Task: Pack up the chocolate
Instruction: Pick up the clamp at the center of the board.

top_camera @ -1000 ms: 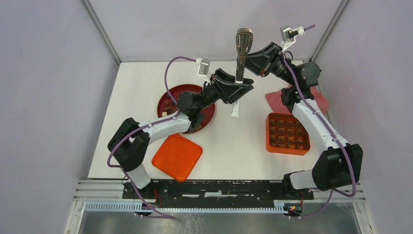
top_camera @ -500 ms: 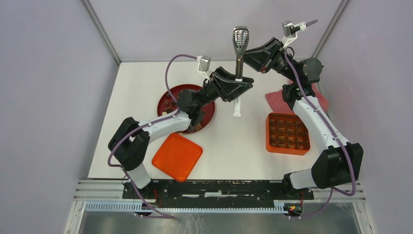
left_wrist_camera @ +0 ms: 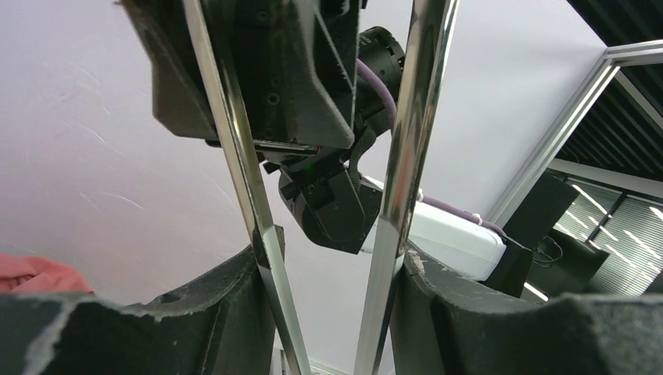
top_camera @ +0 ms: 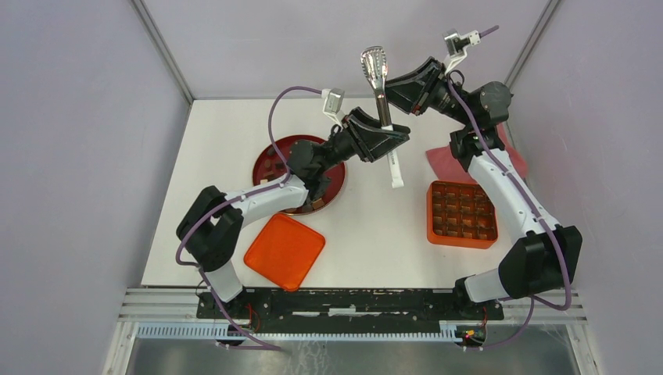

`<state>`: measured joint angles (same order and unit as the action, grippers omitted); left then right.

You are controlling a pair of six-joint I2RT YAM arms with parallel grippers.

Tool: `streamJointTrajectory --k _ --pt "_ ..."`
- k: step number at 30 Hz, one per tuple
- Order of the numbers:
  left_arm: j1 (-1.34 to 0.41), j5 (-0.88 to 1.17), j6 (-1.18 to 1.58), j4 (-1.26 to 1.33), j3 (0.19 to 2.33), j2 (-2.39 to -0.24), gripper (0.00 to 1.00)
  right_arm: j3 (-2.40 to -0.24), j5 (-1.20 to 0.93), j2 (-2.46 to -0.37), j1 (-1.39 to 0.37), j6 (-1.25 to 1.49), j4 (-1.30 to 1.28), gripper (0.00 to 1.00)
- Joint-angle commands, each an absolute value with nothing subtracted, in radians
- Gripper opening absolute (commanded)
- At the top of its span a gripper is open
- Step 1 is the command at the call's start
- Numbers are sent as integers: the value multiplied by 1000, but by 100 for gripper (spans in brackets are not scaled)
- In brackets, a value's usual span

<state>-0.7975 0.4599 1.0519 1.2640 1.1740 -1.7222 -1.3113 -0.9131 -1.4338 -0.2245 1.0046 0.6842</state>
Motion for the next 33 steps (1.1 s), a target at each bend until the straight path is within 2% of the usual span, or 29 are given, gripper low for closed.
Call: streamJointTrajectory --k 1,5,16,18,21,24,27,30,33 --pt "-780 466 1088 1298 1188 -1695 54 -1374 -960 -1413 -225 965 707 37" --pt "-772 484 1083 1273 1186 -1687 54 -1371 -973 -1404 -227 942 665 39" --pt "-766 581 1076 1166 1240 -1689 54 -1386 -994 -1419 -267 900 591 32" --pt "-758 572 1076 1166 1226 -1675 54 -1391 -1005 -1417 -257 904 597 33" --pt "-748 567 1074 1165 1205 -1654 54 -1383 -1019 -1409 -228 978 688 43" --pt "-739 571 1064 1144 1192 -1637 53 -1390 -1026 -1404 -199 1010 722 43" --pt "-729 589 1050 1115 1191 -1625 53 -1383 -1035 -1394 -196 1006 711 38" --pt "-720 616 1034 1070 1202 -1614 53 -1361 -1035 -1381 -196 994 696 26" --pt "-710 627 1028 1056 1200 -1600 53 -1360 -1023 -1370 -190 956 645 20"
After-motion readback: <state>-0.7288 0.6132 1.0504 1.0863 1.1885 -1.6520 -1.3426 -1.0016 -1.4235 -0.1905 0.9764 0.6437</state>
